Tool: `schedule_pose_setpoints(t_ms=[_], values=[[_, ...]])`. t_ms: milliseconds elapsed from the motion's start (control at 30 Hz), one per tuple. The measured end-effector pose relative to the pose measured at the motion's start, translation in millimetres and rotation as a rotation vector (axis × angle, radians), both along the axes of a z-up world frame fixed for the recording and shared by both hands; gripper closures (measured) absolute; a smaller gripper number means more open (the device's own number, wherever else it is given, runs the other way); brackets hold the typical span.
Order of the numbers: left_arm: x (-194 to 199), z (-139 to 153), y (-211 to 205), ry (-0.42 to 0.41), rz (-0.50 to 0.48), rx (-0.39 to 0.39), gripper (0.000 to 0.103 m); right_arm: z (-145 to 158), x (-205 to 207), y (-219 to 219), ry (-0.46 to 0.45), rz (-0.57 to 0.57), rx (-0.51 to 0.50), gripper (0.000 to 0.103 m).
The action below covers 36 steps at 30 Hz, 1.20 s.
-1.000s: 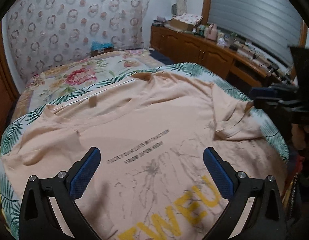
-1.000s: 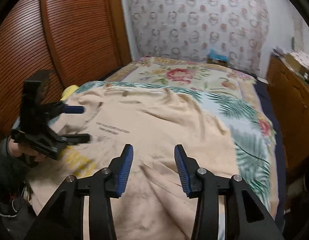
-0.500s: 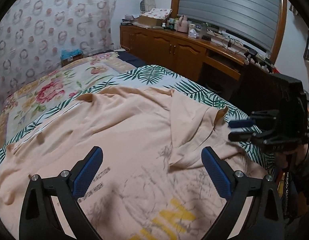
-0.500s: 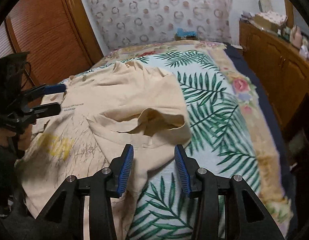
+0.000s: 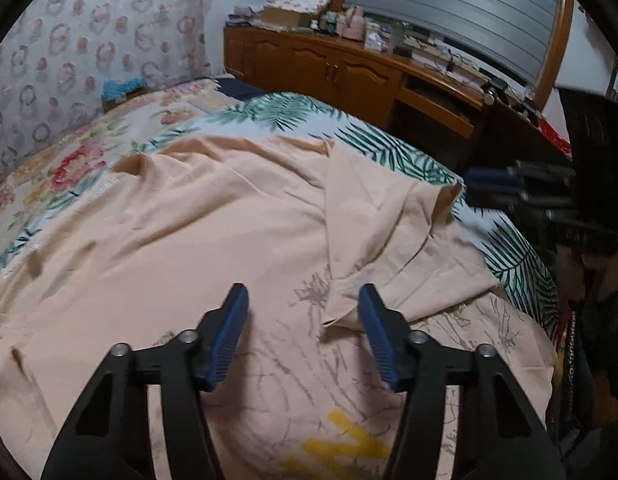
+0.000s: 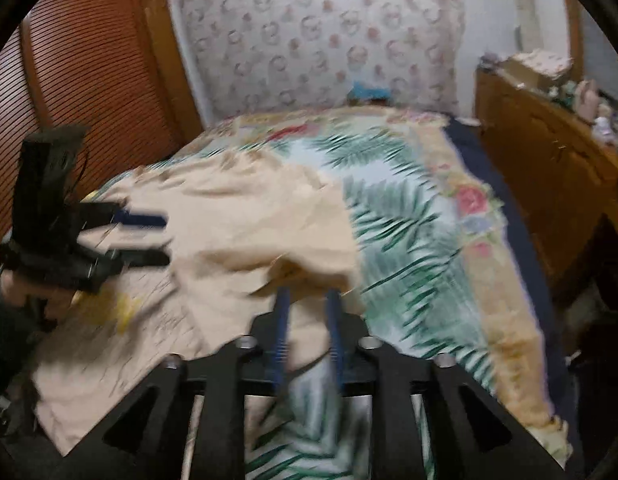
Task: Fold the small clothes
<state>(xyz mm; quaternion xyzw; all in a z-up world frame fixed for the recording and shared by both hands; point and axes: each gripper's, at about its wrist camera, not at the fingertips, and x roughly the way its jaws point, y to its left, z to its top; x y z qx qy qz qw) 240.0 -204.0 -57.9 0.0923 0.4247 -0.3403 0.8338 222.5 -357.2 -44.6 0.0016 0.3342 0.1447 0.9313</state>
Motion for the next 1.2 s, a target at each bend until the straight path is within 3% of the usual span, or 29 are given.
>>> schedule_pose_setpoints(t_ms=[133, 233, 300, 333, 367, 600, 767, 1000, 1033, 1133, 1200], values=[[2.3, -4.9, -11.6, 0.03, -0.042, 0.0, 0.055, -2.0, 12.5, 0.2, 0.021, 0.005, -0.019, 0.071], [3.4, -3.5, -15.2, 0.034, -0.049, -0.006, 0.077, -5.2, 19.2, 5.8, 0.047, 0.023, -0.032, 0.071], [1.9, -2.4, -16.0, 0.045, -0.063, -0.024, 0.096, -6.3, 22.2, 8.9, 0.067, 0.049, -0.03, 0.082], [-0.3, -0.8, -14.8, 0.034, -0.06, -0.026, 0.096, -5.8, 23.0, 11.5, 0.074, 0.064, -0.031, 0.096], [-4.1, 2.5, -12.7, 0.021, -0.057, -0.03, 0.099, -3.7, 20.2, 13.1, 0.073, 0.072, -0.031, 0.097], [-17.3, 43.1, 31.7, -0.053, 0.043, -0.168, 0.099, 23.5, 5.7, 21.0, -0.005, 0.147, 0.067, 0.101], [-30.3, 50.8, 62.3, -0.09, 0.113, -0.167, 0.099, 42.5, -7.7, 45.5, -0.029, 0.245, 0.126, 0.101], [-41.5, 32.8, 105.8, -0.099, 0.241, -0.139, 0.098, 39.9, -16.0, 90.5, -0.03, 0.348, 0.151, 0.101], [-41.7, 29.6, 110.7, -0.095, 0.26, -0.132, 0.098, 39.2, -15.0, 94.7, -0.035, 0.333, 0.132, 0.097], [-44.3, 22.5, 120.0, -0.079, 0.281, -0.125, 0.098, 34.8, -11.7, 101.1, -0.037, 0.301, 0.092, 0.072], [-44.6, 19.9, 120.1, -0.057, 0.269, -0.134, 0.077, 33.6, -14.2, 103.2, -0.039, 0.281, 0.062, 0.072]])
